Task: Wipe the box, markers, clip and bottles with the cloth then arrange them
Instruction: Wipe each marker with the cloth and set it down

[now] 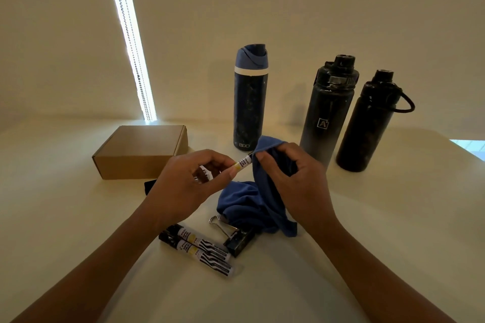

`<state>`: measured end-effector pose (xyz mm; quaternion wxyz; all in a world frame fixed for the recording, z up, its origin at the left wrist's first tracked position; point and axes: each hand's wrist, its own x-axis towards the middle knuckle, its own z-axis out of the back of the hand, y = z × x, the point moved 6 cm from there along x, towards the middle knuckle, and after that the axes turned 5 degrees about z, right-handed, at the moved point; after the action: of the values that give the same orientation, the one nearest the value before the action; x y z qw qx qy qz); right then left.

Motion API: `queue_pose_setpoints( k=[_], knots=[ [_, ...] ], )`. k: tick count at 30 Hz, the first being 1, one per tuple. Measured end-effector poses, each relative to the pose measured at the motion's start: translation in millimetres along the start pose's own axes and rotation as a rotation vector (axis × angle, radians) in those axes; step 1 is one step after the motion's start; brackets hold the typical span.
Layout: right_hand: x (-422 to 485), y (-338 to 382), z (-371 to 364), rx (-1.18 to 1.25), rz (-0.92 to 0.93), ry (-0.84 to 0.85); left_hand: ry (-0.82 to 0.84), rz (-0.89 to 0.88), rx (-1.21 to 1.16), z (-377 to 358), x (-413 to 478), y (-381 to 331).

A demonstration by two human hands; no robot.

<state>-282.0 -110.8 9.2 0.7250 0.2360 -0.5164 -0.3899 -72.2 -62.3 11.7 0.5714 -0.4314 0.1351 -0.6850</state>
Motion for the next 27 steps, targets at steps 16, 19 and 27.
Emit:
queue_pose_setpoints(
  k=[16,19,27],
  knots=[
    [6,-6,6,-0.123,0.068,-0.064,0.003,-0.008,0.031,6,1,-1],
    [7,-10,8,-0.022,0.005,-0.060,0.008,0.017,0.009,6,1,0],
    [1,-20,-11,-0.048,-0.147,0.065,0.036,0.017,-0.007,2,-1,-2]
  ],
)
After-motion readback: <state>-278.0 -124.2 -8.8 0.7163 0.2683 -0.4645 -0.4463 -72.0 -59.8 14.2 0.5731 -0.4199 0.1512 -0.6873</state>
